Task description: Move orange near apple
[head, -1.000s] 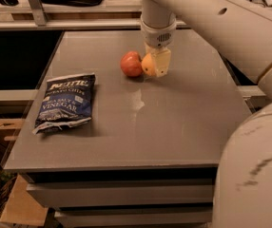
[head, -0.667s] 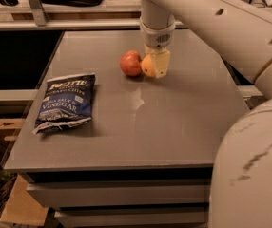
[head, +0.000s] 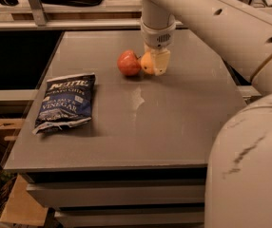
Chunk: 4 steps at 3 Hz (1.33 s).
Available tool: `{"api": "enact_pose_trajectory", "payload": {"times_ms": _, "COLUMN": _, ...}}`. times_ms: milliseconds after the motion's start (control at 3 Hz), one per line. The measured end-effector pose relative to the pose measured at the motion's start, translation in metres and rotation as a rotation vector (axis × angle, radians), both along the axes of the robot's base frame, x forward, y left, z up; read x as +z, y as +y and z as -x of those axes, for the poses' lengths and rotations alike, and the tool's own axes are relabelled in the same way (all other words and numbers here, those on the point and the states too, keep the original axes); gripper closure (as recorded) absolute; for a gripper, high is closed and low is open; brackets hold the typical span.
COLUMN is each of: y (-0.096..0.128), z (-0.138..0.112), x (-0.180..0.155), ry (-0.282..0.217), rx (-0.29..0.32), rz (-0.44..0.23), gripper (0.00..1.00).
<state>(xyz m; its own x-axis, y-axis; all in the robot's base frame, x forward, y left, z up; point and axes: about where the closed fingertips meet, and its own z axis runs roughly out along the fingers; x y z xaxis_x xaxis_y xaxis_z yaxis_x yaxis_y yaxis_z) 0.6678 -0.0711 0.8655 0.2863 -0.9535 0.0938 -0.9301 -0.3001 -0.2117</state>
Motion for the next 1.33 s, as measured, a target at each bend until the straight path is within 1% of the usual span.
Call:
{"api": "enact_pose_trajectory", "payload": {"times_ms": 333, "y": -0.0014, "z": -0.0010, "x": 0.0006, "ry": 0.004, "rx": 0.001, "rz": -0.001, "gripper": 0.00}}
{"api": "enact_pose_trajectory", "payload": {"times_ms": 1000, "y": -0.0026, "z": -0.0021, "x": 0.0011, "ry": 0.014, "rx": 0.005, "rz": -0.008, "gripper": 0.00}}
{"api": "enact_pose_trajectory", "payload": {"times_ms": 1333, "y": -0.0051, "z": -0.0053, "x": 0.0048, "ry": 0.027, "rx": 0.011, "rz": -0.009, "gripper": 0.00}}
